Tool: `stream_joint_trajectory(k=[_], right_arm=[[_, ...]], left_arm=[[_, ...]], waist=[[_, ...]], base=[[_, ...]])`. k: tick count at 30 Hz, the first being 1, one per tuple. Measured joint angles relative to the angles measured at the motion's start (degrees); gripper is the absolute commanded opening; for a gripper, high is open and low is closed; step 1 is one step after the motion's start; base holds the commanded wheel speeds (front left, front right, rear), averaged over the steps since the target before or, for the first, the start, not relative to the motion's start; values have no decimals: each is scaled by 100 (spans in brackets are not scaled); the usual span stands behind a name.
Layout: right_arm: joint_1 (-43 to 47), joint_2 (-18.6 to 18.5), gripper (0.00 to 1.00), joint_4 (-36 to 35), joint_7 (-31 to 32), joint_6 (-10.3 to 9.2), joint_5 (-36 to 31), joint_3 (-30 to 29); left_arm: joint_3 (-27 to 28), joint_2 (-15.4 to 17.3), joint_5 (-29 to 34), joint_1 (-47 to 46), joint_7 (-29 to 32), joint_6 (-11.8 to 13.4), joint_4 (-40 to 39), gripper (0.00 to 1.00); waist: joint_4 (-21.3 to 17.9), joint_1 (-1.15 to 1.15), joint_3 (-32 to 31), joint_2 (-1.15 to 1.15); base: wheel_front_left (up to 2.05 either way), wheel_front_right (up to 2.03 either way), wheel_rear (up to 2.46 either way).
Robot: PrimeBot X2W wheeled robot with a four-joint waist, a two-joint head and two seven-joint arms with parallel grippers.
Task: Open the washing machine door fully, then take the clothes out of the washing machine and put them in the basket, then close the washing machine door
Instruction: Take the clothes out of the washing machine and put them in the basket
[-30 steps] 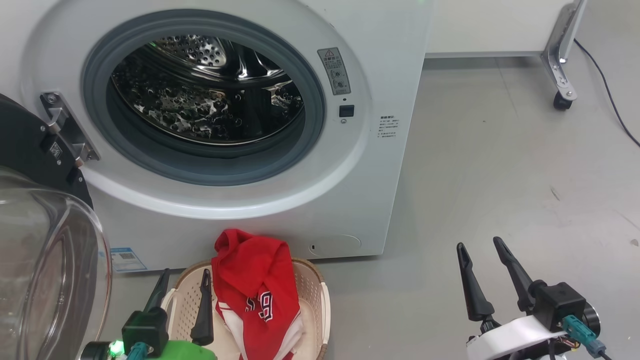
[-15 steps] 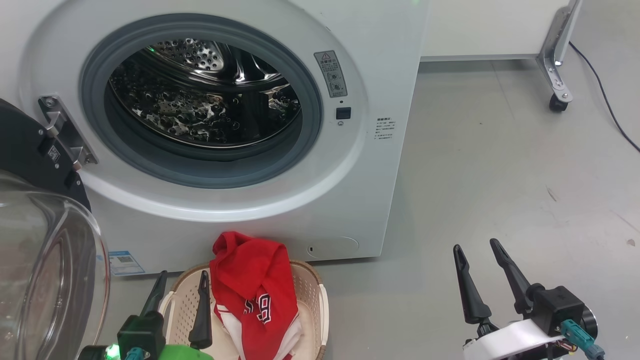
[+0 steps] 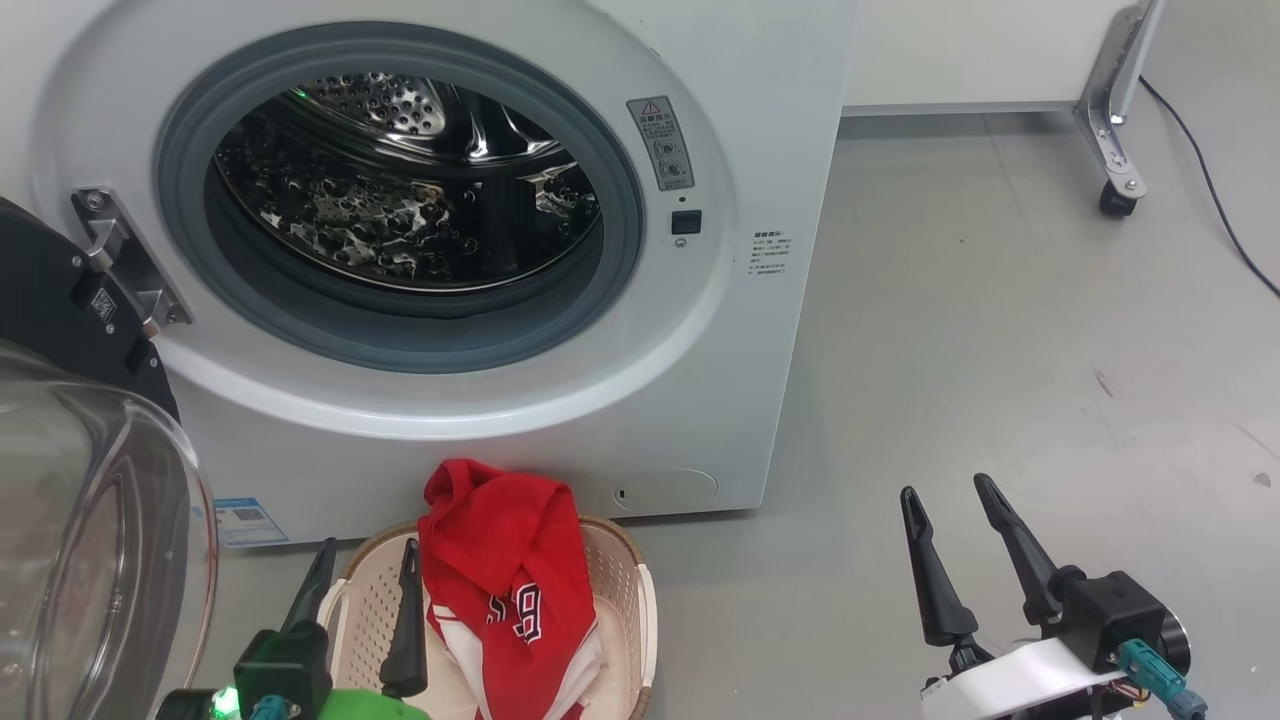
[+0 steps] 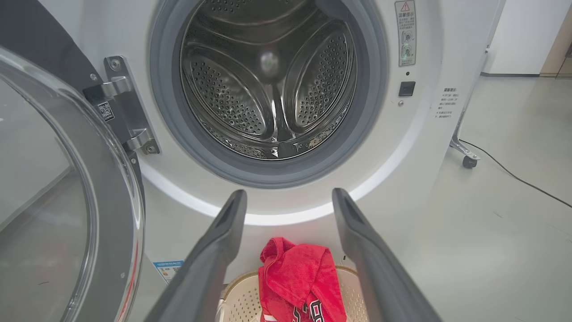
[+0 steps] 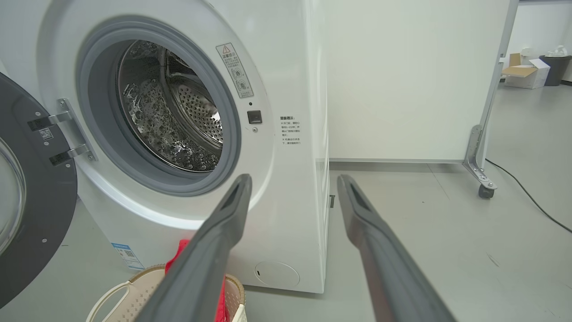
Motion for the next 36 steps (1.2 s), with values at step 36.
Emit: stream_joint_trajectory(k=[36], right_arm=[[-816,-10,100,-722,0,13,76,336]], left_arm=[[-566,-8,-142,-2224,1308,-527,1759,100]], waist=[[-600,1,2120,0]], base=[[0,0,0]])
